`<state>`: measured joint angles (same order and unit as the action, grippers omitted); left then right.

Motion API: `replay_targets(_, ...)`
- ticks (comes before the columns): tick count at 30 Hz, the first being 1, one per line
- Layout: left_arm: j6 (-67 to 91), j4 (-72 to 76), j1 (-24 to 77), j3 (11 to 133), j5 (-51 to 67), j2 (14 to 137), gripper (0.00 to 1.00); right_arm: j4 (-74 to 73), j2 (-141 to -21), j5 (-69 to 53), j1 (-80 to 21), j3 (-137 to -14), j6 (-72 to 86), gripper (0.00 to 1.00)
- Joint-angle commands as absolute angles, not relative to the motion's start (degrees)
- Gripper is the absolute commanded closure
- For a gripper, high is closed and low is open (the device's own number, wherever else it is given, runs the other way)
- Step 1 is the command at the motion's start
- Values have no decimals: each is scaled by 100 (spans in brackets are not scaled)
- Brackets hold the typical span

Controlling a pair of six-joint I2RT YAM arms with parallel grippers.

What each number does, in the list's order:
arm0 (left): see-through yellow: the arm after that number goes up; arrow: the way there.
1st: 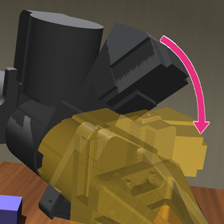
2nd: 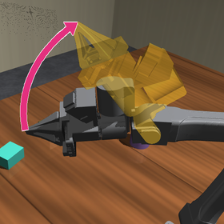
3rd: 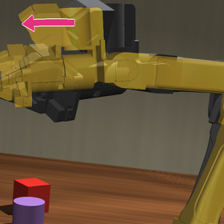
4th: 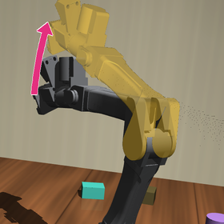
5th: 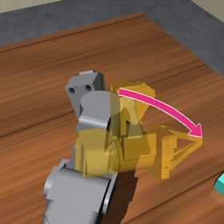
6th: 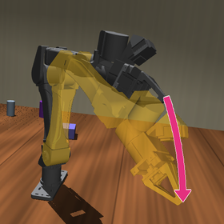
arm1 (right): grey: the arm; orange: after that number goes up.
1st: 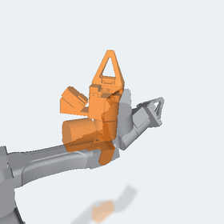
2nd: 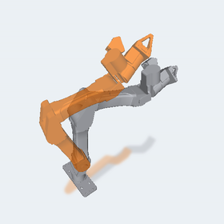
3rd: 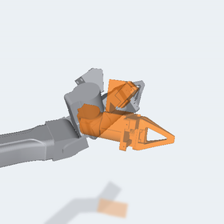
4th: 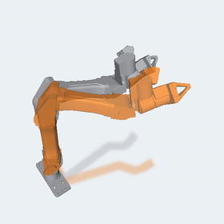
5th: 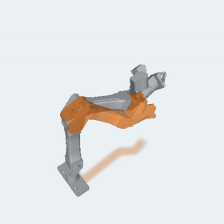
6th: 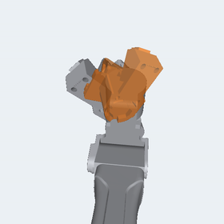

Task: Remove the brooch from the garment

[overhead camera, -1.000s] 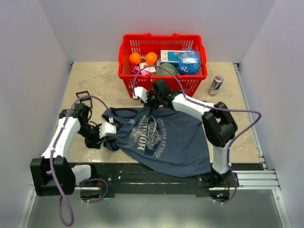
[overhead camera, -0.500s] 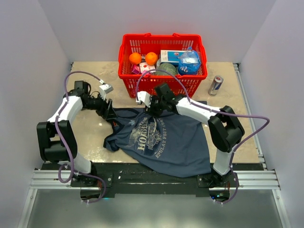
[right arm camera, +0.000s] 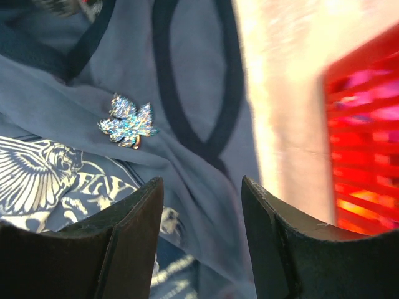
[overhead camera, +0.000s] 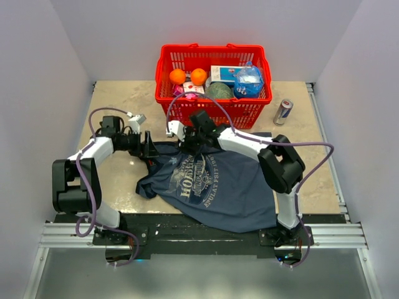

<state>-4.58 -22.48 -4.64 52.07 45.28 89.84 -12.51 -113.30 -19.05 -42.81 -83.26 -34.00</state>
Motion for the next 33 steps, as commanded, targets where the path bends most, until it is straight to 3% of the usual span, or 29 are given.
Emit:
replay_targets(1,-44,-1891,-168,4747,4447,8675,17,-1072,-11601,-1855,-4368,-8587,-3366,44)
replay_targets(7,106,-1555,210,4649,4631,8859,17,-923,-11839,-1661,-4421,-8535,-3384,45)
replay_targets(11,26,-1757,255,4930,4711,9420,29,-765,-11839,-1503,-4474,-8368,-3270,53)
replay_targets(12,26,-1784,255,5026,4781,9526,34,-739,-11830,-1468,-4474,-8332,-3243,57)
replay_targets(13,26,-1810,255,5071,4973,9606,49,-747,-11804,-1459,-4482,-8271,-3226,59)
replay_targets(15,-167,-1898,255,5150,5193,9791,63,-738,-11716,-1415,-4474,-8201,-3199,64)
replay_targets(16,-176,-1925,246,5159,5299,9835,80,-747,-11690,-1415,-4465,-8104,-3191,64)
replay_targets(18,-219,-1960,237,5168,5326,9844,100,-773,-11559,-1485,-4474,-7990,-3156,66)
replay_targets(26,-352,-2180,0,4599,4809,8975,100,-879,-10873,-1362,-4465,-7181,-3270,67)
replay_targets(33,-132,-1845,-123,4359,4816,8920,100,-1046,-10670,-1704,-4465,-7363,-3016,57)
